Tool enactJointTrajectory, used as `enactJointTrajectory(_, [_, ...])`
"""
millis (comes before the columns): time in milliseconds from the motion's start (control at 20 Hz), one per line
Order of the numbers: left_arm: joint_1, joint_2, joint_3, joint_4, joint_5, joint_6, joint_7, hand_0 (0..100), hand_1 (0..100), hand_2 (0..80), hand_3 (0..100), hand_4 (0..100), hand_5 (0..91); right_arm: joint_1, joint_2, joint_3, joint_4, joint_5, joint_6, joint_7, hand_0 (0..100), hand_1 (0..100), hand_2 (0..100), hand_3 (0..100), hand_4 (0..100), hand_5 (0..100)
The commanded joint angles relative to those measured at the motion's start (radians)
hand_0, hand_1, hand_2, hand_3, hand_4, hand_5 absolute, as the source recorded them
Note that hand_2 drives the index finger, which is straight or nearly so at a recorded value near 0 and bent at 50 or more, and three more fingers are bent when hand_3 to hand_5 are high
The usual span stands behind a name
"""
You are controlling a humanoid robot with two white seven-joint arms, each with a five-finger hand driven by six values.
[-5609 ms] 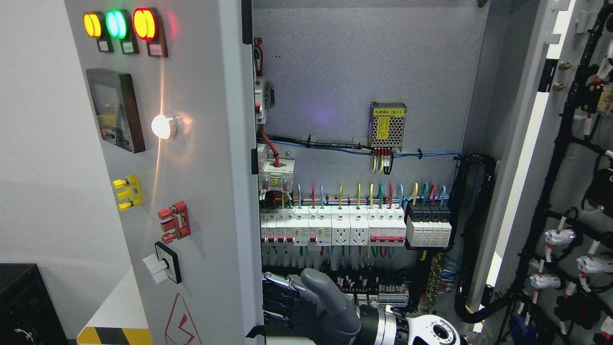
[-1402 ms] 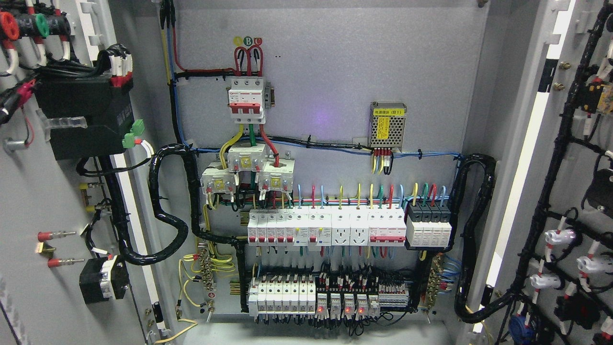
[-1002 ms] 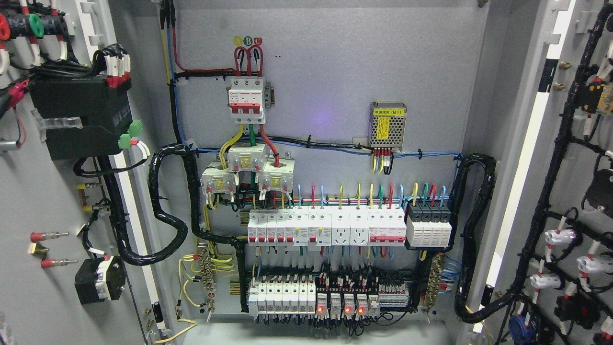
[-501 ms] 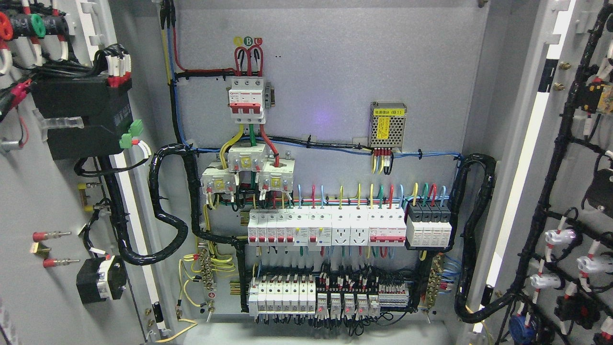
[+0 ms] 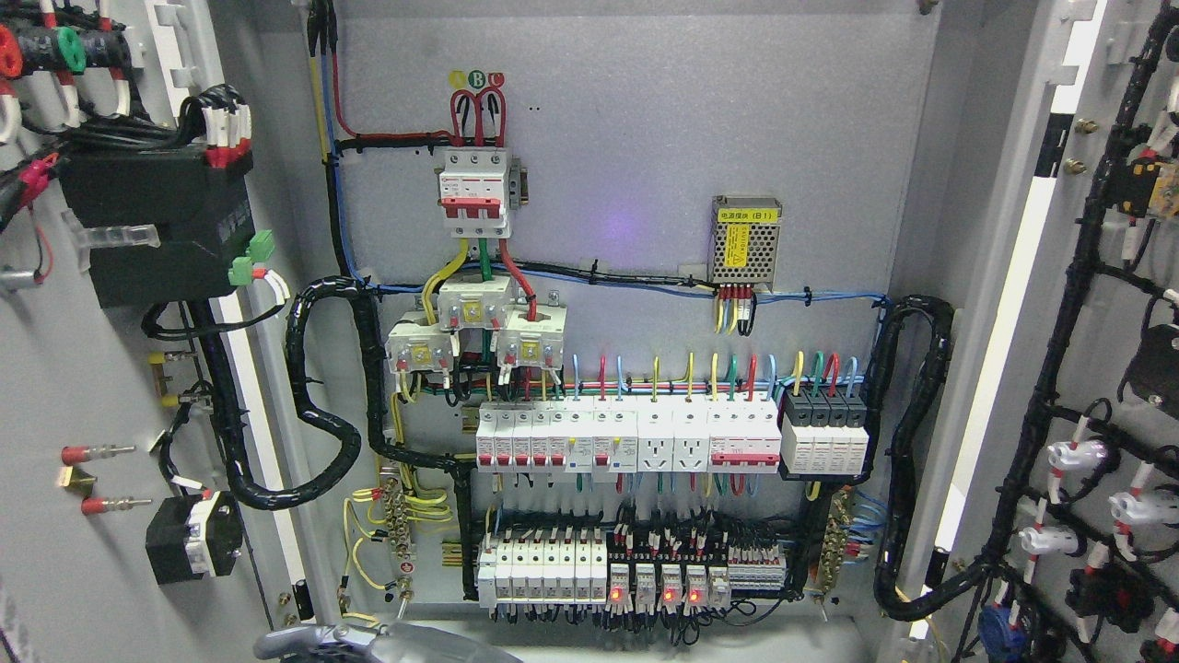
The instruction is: Open door with both hands
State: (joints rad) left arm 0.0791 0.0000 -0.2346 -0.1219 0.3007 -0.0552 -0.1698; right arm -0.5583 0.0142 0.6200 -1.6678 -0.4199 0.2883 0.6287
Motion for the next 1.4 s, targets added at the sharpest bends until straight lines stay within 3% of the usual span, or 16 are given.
enactJointTrajectory(0, [0.060, 0.015, -0.002, -0.174, 0.000, -0.002, 0.000, 0, 0, 0.0, 0, 0, 0.0, 0.096, -0.114, -0.125, -0.064, 0.004, -0.041, -0.006, 0, 0, 0, 0, 0, 0])
enactJointTrajectory(50, [0.076, 0.015, -0.002, -0.209, 0.000, -0.002, 0.000, 0, 0, 0.0, 0, 0, 0.0, 0.115, -0.115, -0.128, -0.082, 0.007, -0.044, -0.020, 0, 0, 0, 0, 0, 0])
enactJointTrajectory(200, [0.122, 0.015, -0.002, -0.309, 0.000, -0.002, 0.000, 0, 0, 0.0, 0, 0, 0.0, 0.181, -0.138, -0.158, -0.144, 0.001, -0.052, -0.142, 0, 0, 0, 0, 0, 0])
enactJointTrajectory(451, [0.168, 0.020, -0.002, -0.429, 0.000, -0.006, 0.000, 0, 0, 0.0, 0, 0, 0.0, 0.280, -0.151, -0.230, -0.205, 0.004, -0.118, -0.181, 0, 0, 0, 0, 0, 0])
enactJointTrajectory(601, [0.220, 0.051, -0.003, -0.548, 0.000, -0.028, 0.000, 0, 0, 0.0, 0, 0, 0.0, 0.339, -0.184, -0.258, -0.253, 0.001, -0.141, -0.251, 0, 0, 0, 0, 0, 0])
enactJointTrajectory(1052, [0.395, 0.127, -0.003, -0.962, -0.002, -0.044, 0.000, 0, 0, 0.0, 0, 0, 0.0, 0.494, -0.255, -0.298, -0.354, 0.003, -0.251, -0.260, 0, 0, 0, 0, 0, 0])
enactJointTrajectory(1352, [0.482, 0.179, -0.005, -1.151, -0.002, -0.118, 0.000, 0, 0, 0.0, 0, 0, 0.0, 0.601, -0.276, -0.377, -0.385, 0.001, -0.354, -0.256, 0, 0, 0, 0, 0, 0])
